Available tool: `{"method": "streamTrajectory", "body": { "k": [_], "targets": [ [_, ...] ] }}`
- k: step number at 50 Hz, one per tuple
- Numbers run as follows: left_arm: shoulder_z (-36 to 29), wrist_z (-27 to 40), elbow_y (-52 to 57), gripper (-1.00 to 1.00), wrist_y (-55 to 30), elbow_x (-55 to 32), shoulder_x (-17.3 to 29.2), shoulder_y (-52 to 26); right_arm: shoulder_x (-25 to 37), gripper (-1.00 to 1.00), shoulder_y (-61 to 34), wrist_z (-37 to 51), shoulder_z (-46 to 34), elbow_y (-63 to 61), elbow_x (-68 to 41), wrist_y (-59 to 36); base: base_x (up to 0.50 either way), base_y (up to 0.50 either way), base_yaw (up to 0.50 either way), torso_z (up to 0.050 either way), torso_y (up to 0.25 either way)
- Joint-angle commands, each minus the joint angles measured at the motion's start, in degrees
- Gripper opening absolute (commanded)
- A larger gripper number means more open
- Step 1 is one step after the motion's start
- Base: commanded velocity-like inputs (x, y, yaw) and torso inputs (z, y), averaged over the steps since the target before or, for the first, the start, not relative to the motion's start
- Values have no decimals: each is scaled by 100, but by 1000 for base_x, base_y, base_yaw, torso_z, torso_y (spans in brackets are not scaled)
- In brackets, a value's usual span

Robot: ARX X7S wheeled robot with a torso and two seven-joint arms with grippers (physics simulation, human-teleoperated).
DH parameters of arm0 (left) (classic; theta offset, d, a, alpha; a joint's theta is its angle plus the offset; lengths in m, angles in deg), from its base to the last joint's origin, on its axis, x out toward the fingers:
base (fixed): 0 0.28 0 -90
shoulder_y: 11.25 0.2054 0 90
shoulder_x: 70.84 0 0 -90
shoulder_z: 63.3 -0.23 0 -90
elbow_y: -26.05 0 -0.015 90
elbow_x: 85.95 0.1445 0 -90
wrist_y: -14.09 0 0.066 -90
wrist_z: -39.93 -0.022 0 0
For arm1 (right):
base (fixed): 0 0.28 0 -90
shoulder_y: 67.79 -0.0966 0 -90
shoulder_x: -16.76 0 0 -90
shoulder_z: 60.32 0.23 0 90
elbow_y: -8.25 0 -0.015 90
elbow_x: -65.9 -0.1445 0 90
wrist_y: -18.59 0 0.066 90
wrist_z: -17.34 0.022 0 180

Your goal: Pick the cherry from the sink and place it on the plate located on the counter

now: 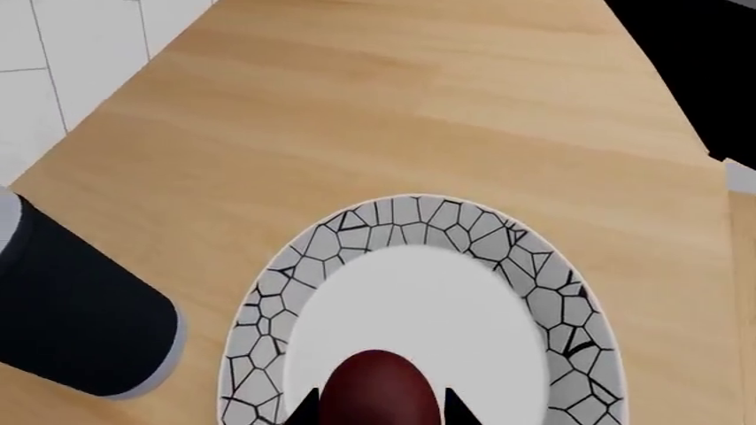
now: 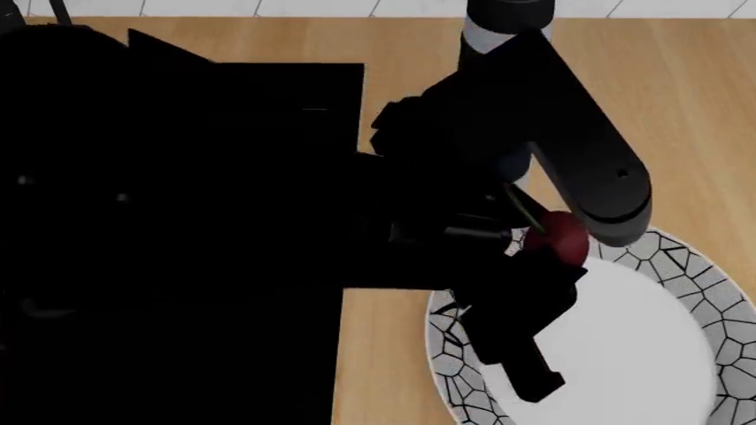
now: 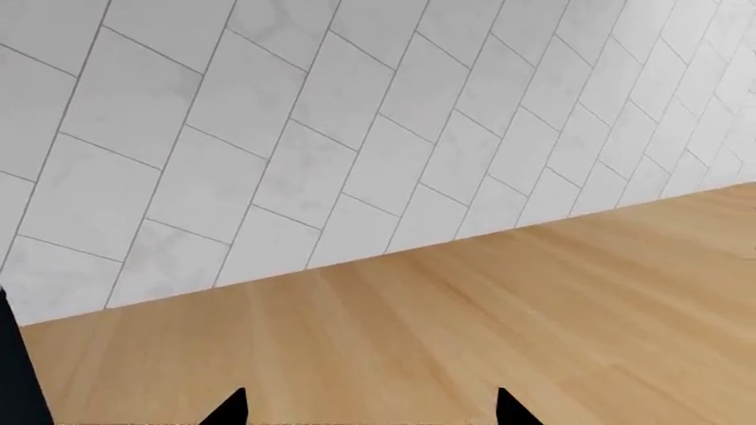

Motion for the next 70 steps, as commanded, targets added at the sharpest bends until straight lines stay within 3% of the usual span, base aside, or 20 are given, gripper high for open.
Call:
{"method": "streamTrajectory", "body": {
  "k": [1, 9, 13, 70],
  "targets": [
    [-1478, 110, -555, -100, 1245, -919, -87, -525, -24, 100, 116, -34, 10, 24, 53, 99, 0, 0, 0, 0, 0],
    [-2682, 32, -731, -100, 2309, -1638, -90, -888, -43, 100, 176, -50, -44, 56, 119, 183, 0, 0, 0, 0, 0],
    [-2876, 50, -731, -100, 2442, -1724, -90, -918, -18, 100, 154, 22, 76, -3, -23, 61, 0, 0, 0, 0, 0],
    [-2849, 134, -235, -100, 2207, -899, -90, 11, -258, 100, 852, -421, 358, 244, 301, 741, 0, 0, 0, 0, 0]
  ]
}}
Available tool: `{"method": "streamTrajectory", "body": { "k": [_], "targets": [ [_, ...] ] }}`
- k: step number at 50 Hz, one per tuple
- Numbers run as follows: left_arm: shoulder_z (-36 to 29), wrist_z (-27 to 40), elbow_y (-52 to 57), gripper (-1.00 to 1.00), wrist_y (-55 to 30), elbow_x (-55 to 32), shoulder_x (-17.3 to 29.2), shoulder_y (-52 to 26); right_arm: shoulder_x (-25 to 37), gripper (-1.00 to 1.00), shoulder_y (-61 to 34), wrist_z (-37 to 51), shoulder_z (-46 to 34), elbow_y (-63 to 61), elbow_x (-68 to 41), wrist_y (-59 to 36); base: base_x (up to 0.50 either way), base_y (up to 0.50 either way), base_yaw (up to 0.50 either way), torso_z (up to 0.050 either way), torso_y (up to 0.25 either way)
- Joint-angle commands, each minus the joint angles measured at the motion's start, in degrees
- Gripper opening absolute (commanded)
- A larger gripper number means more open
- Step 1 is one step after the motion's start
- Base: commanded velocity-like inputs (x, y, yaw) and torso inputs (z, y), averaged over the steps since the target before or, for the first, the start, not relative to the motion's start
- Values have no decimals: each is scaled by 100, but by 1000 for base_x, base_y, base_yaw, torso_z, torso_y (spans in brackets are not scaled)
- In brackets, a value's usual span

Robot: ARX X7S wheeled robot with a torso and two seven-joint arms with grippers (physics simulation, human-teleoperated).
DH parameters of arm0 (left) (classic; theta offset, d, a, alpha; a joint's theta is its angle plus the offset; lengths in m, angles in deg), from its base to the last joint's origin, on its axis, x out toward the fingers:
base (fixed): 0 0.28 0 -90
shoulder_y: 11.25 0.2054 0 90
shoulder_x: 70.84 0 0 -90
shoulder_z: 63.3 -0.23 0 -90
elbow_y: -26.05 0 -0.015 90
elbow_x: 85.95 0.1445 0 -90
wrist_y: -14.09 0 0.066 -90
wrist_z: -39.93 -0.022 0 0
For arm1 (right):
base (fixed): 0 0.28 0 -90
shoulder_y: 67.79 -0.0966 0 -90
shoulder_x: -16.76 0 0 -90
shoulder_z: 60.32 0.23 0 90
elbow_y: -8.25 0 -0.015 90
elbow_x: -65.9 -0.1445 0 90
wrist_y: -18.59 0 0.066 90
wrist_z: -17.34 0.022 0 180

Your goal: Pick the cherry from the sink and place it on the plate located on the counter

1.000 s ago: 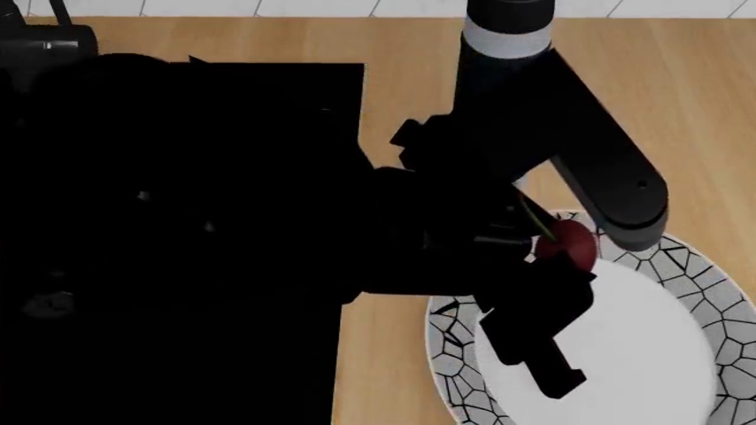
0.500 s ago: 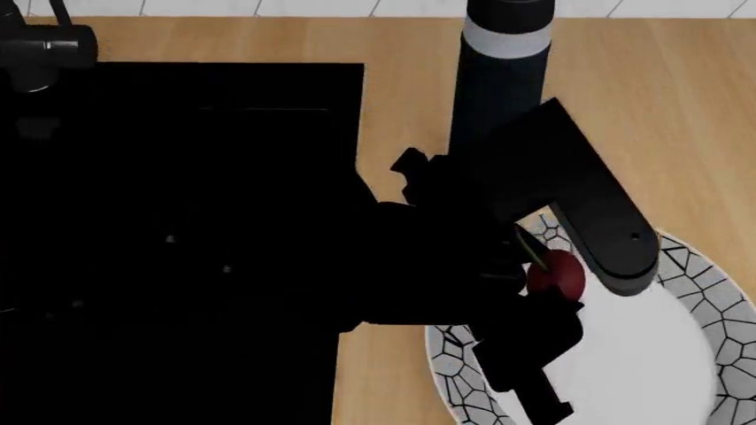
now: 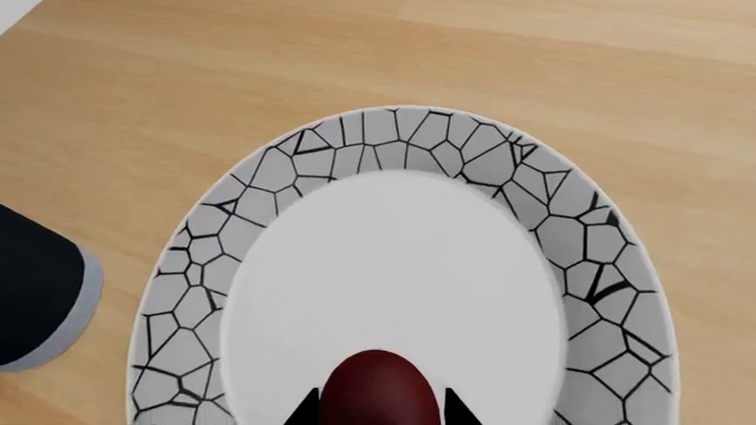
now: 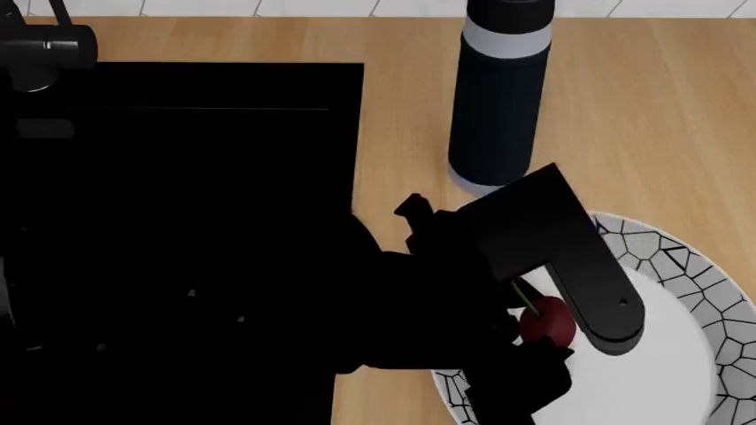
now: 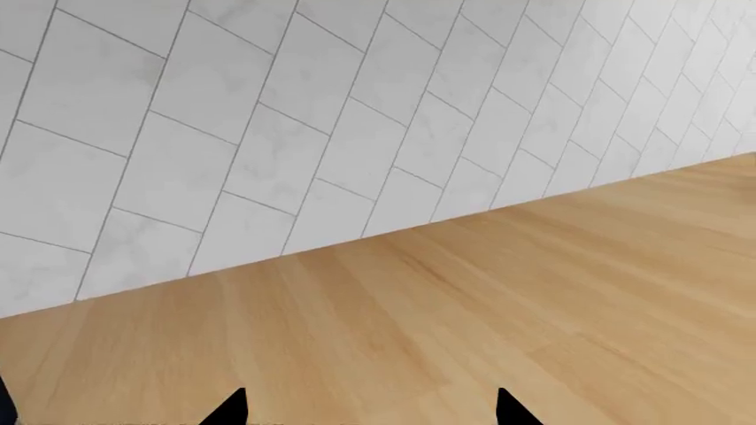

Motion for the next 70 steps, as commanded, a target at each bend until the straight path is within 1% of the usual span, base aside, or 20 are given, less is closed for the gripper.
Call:
{"method": "streamTrajectory", "body": {
  "k": [1, 18, 39, 48, 60, 70],
  "targets": [
    [10, 12, -26, -100, -13, 117, -1, 206, -90, 100, 194, -154, 41, 80, 133, 213, 0, 0, 0, 0, 0],
    [20, -43, -26, -100, -86, 388, -1, 479, -161, 100, 397, -235, 152, 97, 194, 336, 0, 0, 0, 0, 0],
    [29, -31, 11, -100, -155, 522, -1, 692, -179, 100, 473, -265, 235, 121, 167, 412, 0, 0, 0, 0, 0],
    [35, -89, -32, -100, -198, 668, -1, 820, -235, 100, 517, -302, 167, 167, 245, 516, 0, 0, 0, 0, 0],
    [40, -96, 1, -100, -250, 753, -1, 911, -230, 100, 567, -293, 255, 143, 179, 499, 0, 0, 0, 0, 0],
    [41, -106, 19, -100, -277, 775, -1, 922, -290, 100, 644, -393, 209, 231, 296, 666, 1, 0, 0, 0, 0]
  ]
}}
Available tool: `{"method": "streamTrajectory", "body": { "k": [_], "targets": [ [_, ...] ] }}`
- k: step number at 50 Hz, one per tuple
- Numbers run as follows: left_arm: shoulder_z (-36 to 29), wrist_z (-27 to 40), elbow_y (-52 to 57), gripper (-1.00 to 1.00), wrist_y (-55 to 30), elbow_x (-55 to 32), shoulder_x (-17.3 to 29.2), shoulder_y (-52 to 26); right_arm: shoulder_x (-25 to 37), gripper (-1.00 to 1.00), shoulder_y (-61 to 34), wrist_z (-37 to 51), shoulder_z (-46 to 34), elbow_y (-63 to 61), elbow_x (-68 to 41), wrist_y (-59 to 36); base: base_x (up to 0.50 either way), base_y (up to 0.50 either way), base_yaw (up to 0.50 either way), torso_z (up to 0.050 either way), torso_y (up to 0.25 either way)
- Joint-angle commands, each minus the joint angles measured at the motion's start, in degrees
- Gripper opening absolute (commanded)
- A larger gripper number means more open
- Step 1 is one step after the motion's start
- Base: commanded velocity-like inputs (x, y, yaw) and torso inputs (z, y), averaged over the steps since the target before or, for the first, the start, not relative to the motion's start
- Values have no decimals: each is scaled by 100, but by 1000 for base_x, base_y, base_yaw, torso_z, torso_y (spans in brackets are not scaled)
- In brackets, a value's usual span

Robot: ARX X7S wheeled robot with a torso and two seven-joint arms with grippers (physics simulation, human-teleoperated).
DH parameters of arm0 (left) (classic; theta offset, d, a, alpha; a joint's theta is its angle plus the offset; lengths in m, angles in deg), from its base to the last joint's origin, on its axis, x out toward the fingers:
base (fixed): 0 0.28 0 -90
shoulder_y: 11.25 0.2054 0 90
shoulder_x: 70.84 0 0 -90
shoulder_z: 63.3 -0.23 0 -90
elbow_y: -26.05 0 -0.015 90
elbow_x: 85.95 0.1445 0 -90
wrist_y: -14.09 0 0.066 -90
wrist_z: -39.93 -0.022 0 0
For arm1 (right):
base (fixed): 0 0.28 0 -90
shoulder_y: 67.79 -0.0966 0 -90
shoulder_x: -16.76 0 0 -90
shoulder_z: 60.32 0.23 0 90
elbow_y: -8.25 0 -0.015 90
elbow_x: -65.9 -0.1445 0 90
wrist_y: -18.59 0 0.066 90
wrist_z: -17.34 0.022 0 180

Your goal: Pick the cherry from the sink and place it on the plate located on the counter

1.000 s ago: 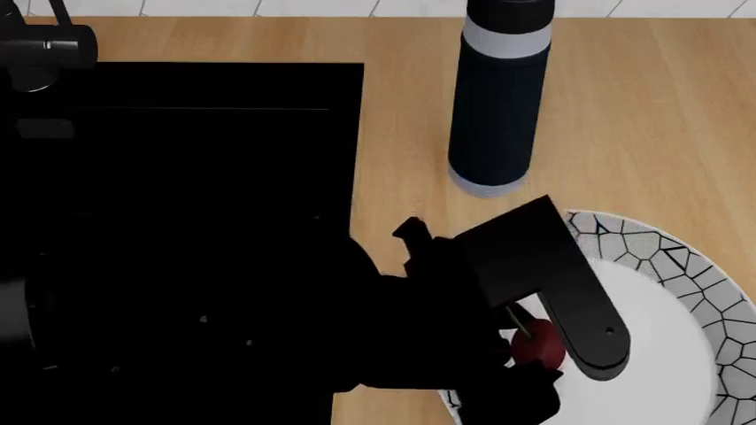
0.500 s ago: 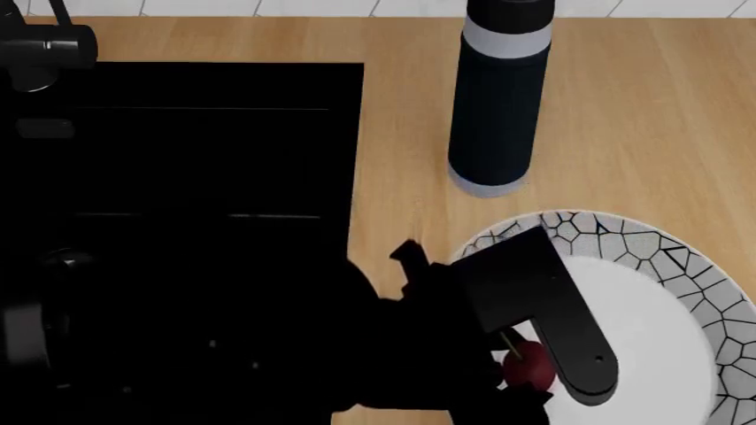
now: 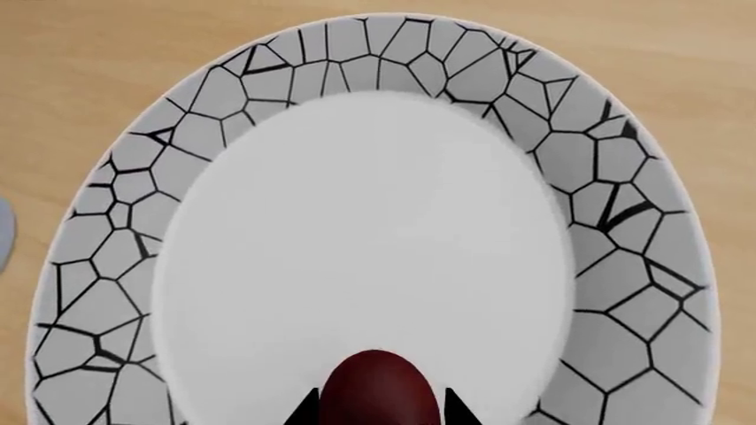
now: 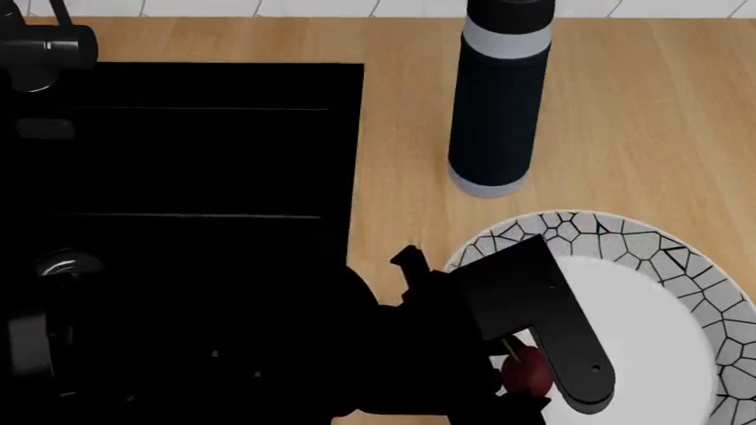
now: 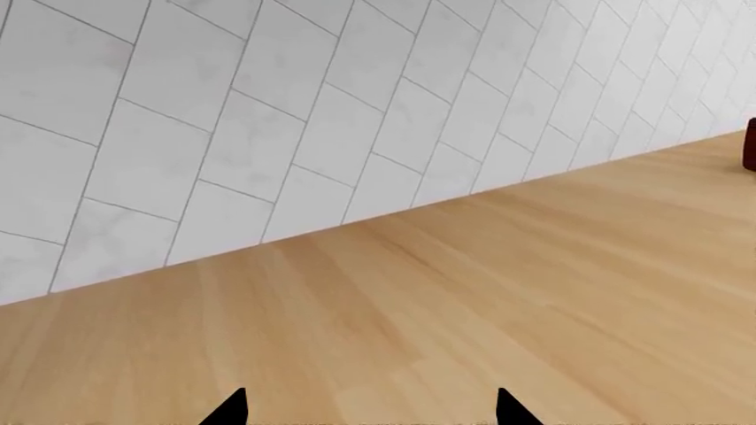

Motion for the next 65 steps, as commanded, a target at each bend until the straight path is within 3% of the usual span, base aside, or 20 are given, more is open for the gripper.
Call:
{"method": "streamTrajectory", "body": {
  "k": [1, 2, 24, 48, 65],
  "targets": [
    [-95, 76, -19, -100, -35, -101, -2, 91, -34, 100, 53, -52, -24, 48, 53, 101, 0, 0, 0, 0, 0],
    [-96, 58, -10, 100, -39, -119, -2, 65, -30, 100, 43, -45, -32, 48, 47, 98, 0, 0, 0, 0, 0],
    [-100, 67, 3, 100, -13, -205, -2, -63, 57, 100, 6, 79, 7, -21, -104, -26, 0, 0, 0, 0, 0],
    [-128, 185, 161, 100, 303, -860, -2, -905, 138, 100, -44, 193, 96, -88, -302, -126, 0, 0, 0, 0, 0],
    [-140, -153, -366, 100, 722, -1243, -2, -1502, 222, 100, -189, 340, -16, -117, -414, -203, 0, 0, 0, 0, 0]
  ]
}}
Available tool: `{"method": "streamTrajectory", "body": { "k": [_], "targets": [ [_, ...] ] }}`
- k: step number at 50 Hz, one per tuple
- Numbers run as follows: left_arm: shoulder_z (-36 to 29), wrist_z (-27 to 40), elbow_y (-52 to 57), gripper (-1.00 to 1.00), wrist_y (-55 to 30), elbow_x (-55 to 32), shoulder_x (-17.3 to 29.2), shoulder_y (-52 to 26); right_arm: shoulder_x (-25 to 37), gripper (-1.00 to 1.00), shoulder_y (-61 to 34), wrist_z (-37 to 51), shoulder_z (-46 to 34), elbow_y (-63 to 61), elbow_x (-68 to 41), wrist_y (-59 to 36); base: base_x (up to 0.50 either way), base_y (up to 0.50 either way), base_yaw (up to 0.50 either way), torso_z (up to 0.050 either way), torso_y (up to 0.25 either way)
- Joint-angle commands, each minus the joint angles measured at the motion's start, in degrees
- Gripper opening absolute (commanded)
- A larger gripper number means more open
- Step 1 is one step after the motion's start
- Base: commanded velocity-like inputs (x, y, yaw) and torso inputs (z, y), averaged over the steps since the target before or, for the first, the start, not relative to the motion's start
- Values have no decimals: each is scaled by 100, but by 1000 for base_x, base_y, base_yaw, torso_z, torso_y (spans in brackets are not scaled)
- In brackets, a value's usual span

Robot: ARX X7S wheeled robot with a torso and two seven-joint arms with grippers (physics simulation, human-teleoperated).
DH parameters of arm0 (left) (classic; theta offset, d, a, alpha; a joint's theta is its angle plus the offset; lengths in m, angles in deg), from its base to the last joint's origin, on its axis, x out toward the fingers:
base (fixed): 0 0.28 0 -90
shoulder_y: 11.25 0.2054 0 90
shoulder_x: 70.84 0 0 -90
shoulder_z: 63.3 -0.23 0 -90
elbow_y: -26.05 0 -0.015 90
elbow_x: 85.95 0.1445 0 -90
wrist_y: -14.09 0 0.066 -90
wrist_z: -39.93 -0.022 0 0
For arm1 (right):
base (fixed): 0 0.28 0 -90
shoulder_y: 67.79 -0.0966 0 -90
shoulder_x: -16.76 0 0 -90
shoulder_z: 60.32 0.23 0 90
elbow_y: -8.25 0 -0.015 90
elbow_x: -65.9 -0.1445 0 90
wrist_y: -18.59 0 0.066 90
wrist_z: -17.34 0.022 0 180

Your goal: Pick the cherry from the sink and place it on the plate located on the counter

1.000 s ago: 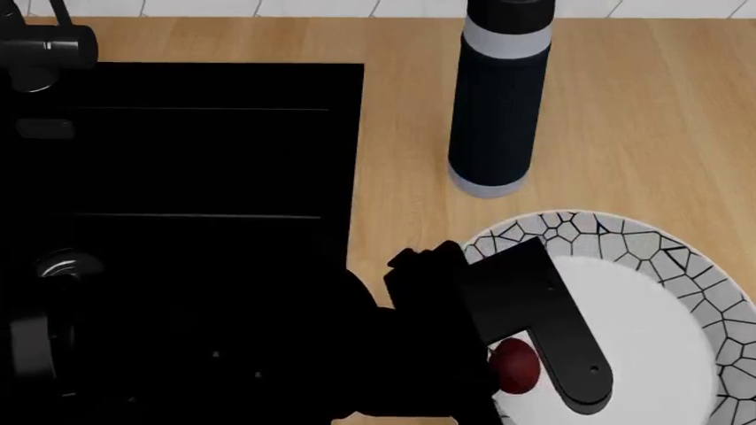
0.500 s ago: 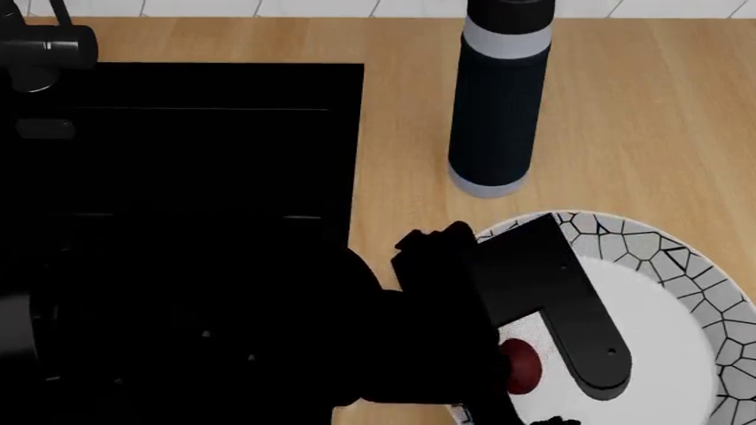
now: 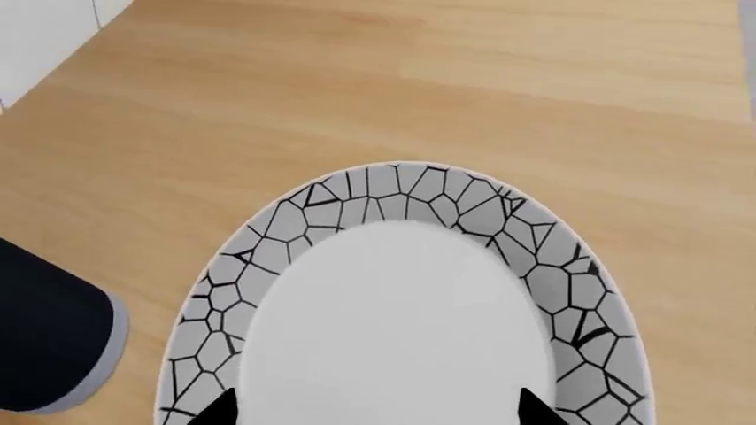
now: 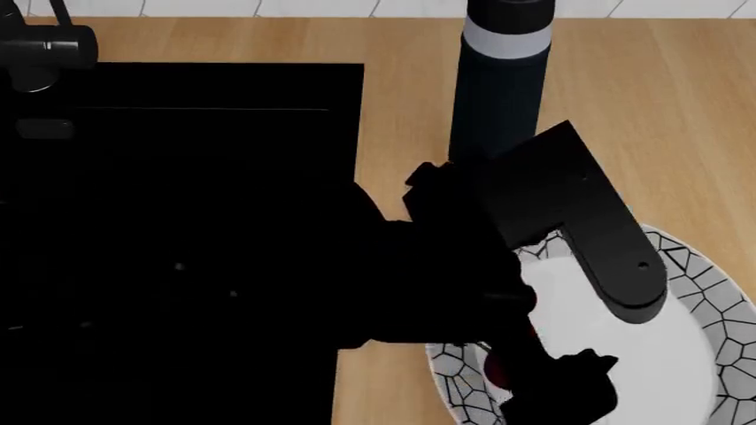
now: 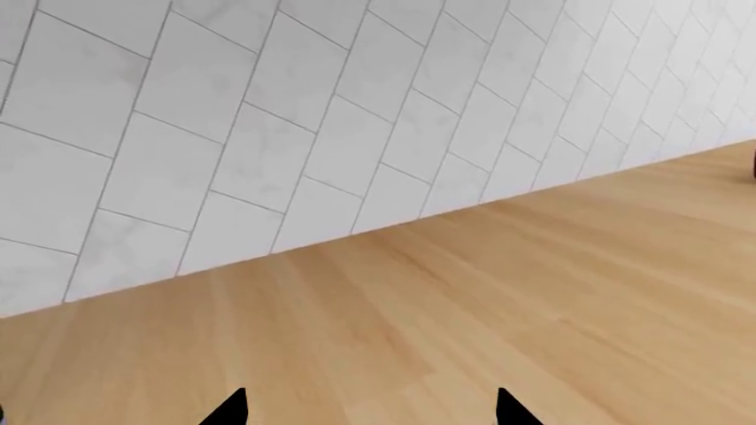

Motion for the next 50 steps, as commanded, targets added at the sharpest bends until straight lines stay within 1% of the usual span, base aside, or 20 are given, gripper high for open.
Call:
{"method": "streamTrajectory", "body": {
  "k": [1, 12, 14, 26, 50],
  "targets": [
    [-16, -234, -381, 100, 243, -195, 0, -377, 48, 100, -66, 86, -36, -32, -83, -52, 0, 0, 0, 0, 0],
    [28, -459, -752, 100, 371, -321, 4, -573, 114, 100, -110, 202, 58, -113, -270, -172, 0, 0, 0, 0, 0],
    [51, -466, -712, 100, 380, -330, 71, -580, 125, 100, -117, 210, 76, -109, -287, -175, 0, 0, 0, 0, 0],
    [111, -336, -185, 100, 391, -373, 631, -523, 164, 100, -218, 290, -73, -93, -318, -185, 0, 0, 0, 0, 0],
    [325, -62, 732, 100, 399, -559, 1818, -512, 386, 100, -482, 650, -45, -186, -754, -466, 0, 0, 0, 0, 0]
  ]
}}
